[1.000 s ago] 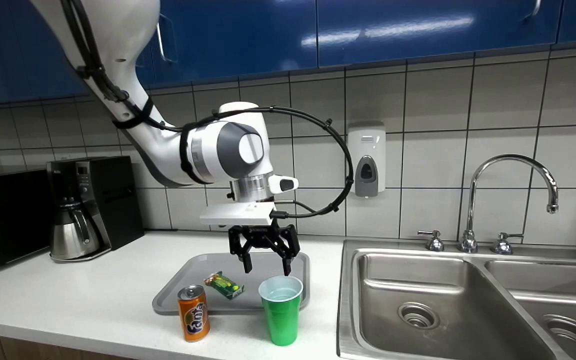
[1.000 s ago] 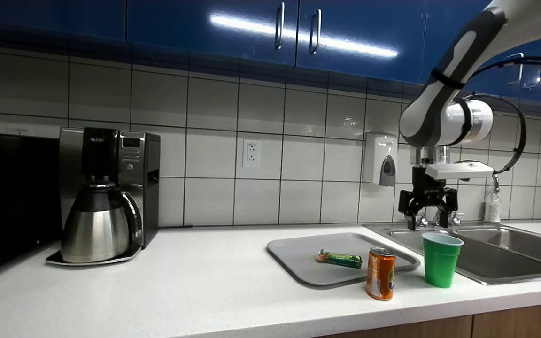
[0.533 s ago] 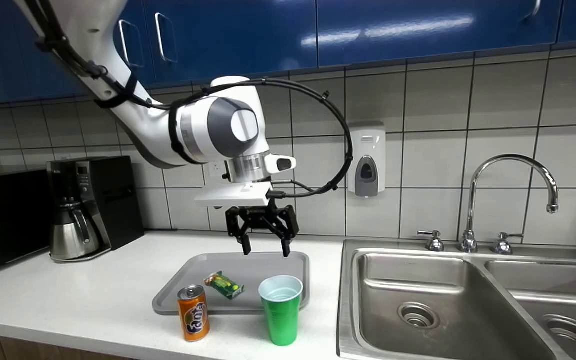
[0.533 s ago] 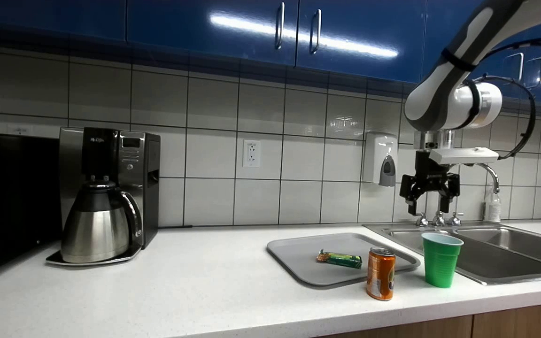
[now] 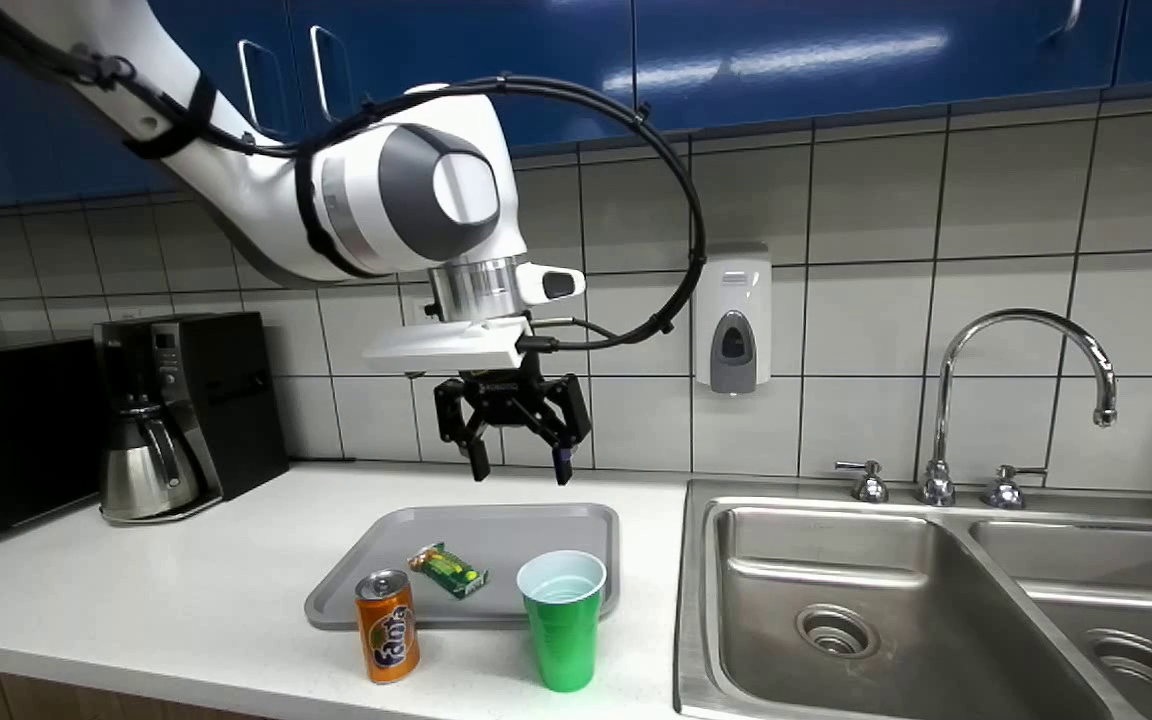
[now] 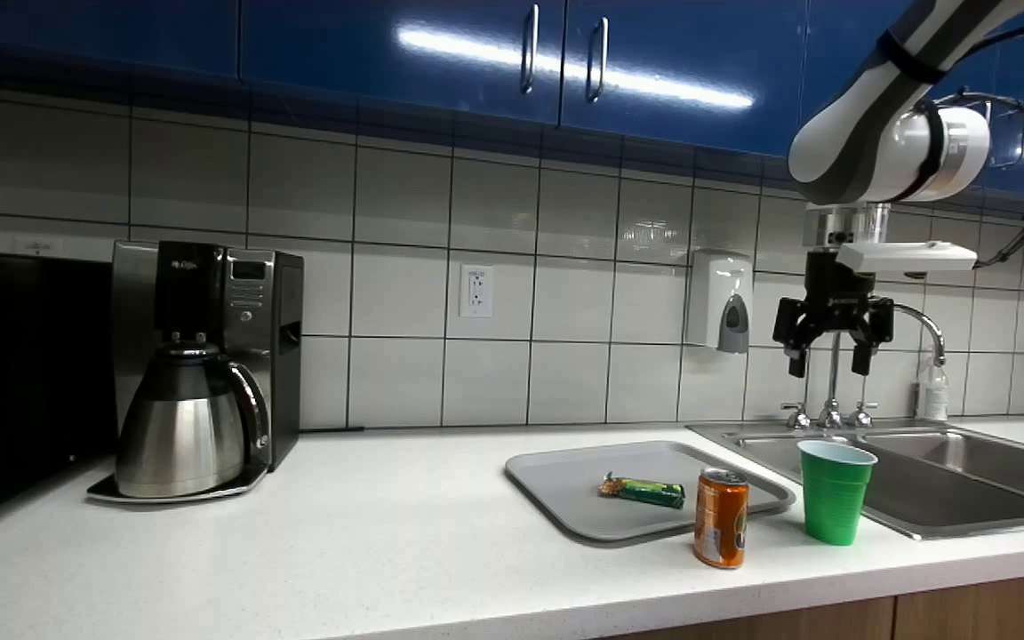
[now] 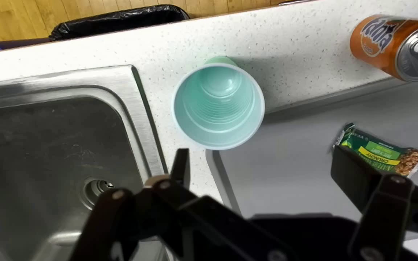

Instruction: Remove the green cup from the tray

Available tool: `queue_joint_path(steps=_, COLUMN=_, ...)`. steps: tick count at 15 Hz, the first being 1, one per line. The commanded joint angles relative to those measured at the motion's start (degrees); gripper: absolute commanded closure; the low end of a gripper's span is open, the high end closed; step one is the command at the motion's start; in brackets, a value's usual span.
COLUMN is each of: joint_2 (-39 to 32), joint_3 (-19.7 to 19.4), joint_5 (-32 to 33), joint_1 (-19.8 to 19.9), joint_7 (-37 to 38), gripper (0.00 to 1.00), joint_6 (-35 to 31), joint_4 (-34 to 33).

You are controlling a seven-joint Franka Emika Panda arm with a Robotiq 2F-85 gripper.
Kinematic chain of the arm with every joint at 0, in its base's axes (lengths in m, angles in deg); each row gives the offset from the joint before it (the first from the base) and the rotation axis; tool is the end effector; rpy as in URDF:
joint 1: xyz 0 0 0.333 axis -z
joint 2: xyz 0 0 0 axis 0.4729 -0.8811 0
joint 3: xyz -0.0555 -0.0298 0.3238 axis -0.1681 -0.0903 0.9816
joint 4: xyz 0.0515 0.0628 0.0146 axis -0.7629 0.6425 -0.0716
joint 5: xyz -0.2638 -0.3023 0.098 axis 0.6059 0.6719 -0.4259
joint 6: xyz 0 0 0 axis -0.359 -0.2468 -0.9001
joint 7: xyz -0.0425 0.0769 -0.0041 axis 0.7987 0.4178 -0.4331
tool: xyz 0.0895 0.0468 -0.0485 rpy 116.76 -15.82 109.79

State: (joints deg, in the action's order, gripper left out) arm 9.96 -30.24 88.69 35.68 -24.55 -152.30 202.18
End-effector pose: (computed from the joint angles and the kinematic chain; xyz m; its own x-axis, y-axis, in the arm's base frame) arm 0.4178 -0.1193 0.3931 0.9892 -0.0899 0.1155 -0.0998 -0.9915 0.0832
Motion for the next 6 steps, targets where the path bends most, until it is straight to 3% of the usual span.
queue_joint_path(steps=1, joint_2=0.69, joint_3=0.37, joint_5=-0.23, joint_1=0.42, joint_7=-0.22, gripper=0.0, joint_6=0.33, joint_4=0.19)
queue_joint_path(steps=6, joint_2=1.35, joint_3=0.37, joint_5=-0.24, joint_1=0.43, joint_7=-0.25, gripper=0.0, joint_6=0.41, joint_4=0.72)
